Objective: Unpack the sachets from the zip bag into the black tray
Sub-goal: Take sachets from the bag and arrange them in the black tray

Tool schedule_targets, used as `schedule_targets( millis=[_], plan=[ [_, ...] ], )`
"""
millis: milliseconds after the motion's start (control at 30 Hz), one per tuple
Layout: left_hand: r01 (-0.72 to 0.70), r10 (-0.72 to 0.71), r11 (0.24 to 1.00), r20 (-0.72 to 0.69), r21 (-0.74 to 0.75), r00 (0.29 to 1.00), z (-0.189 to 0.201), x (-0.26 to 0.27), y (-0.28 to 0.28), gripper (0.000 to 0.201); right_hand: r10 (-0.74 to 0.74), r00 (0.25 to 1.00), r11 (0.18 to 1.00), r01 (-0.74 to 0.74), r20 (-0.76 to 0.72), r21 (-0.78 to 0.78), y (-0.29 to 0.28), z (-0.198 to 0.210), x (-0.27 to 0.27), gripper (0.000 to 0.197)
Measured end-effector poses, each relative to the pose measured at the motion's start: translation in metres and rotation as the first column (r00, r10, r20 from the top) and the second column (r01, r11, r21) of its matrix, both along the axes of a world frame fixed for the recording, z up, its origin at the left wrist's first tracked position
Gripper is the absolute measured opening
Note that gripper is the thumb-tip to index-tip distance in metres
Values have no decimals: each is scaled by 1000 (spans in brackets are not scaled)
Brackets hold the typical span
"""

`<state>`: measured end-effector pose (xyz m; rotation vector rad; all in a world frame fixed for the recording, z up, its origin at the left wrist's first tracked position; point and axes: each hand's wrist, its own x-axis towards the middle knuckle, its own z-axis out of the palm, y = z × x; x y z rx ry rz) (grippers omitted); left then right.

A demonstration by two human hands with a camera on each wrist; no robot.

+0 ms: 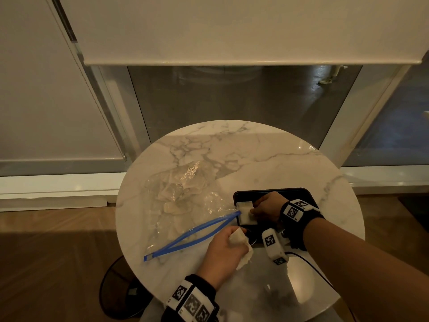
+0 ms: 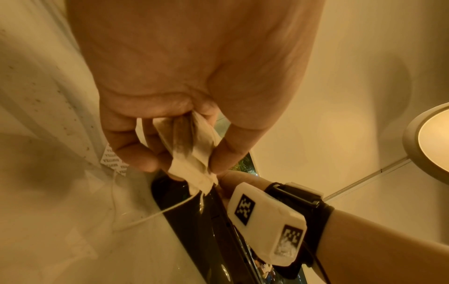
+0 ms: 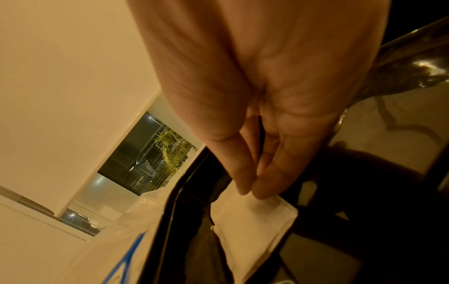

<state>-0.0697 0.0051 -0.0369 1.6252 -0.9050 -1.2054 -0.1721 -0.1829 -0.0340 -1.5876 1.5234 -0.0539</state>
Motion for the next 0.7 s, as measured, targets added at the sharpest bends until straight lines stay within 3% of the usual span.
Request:
schedule_targets(
  millis=[133, 300, 433, 700],
  plan=[
    [2, -2, 1000, 12, -4, 1000, 1, 0, 0, 32, -15, 1000, 1000, 15, 10, 6, -4, -4, -5, 25],
    [-47, 48, 997, 9, -62, 999, 5, 1, 3, 30, -115, 986, 983, 95, 121, 155, -4, 8, -6, 29],
    [-136, 128, 981, -61, -135, 990, 8, 5, 4, 28, -288, 931, 951, 251, 225, 181, 7, 35, -8, 22],
    [-293, 244, 942, -270, -162, 931, 16, 13, 6, 18, -94, 888, 995, 75, 451, 60, 71, 77, -25, 16]
  ],
)
